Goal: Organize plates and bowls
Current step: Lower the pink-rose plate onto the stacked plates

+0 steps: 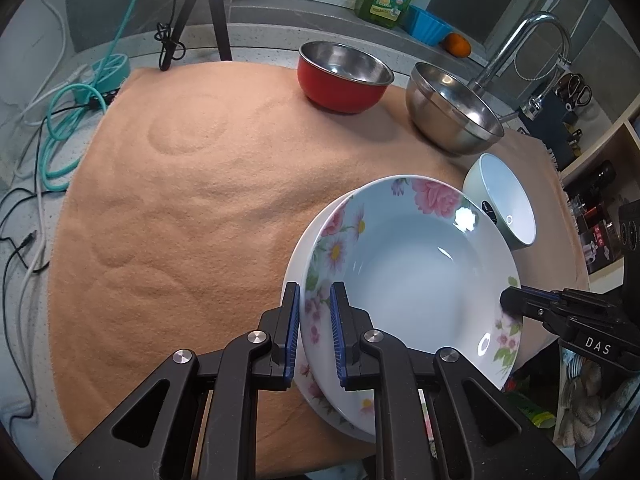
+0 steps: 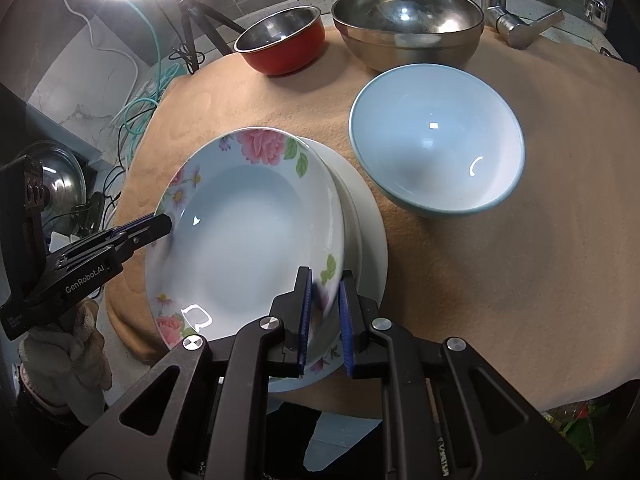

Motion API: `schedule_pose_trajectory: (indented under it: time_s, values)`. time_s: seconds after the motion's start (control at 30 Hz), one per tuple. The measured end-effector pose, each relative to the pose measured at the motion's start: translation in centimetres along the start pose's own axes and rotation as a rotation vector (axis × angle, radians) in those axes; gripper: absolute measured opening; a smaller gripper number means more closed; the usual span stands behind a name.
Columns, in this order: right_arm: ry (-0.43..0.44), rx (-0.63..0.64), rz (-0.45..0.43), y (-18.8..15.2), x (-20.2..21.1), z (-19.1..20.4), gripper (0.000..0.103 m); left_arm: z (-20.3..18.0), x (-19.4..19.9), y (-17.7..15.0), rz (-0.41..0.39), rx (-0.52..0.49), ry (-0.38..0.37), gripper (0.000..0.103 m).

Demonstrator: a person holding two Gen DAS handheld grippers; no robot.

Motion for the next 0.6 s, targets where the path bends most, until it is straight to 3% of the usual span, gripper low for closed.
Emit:
schedule_pose_trajectory:
  time_s: [0.6]
  values:
    - [0.094, -0.095, -0.005, -0.7, 0.1, -1.3, 0.016, -0.3, -0.2, 0.1, 0.018, -0.020, 0.014, 0.013]
Point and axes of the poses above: each gripper's, at about its wrist camera, not at the fingertips, and x roughly against the way its jaws point, z to its left, y to its top, the point moved 3 cm from there along -x, roughly the way its jaws point, and after that the axes turned 7 degrees about z, right-handed, at the moved point
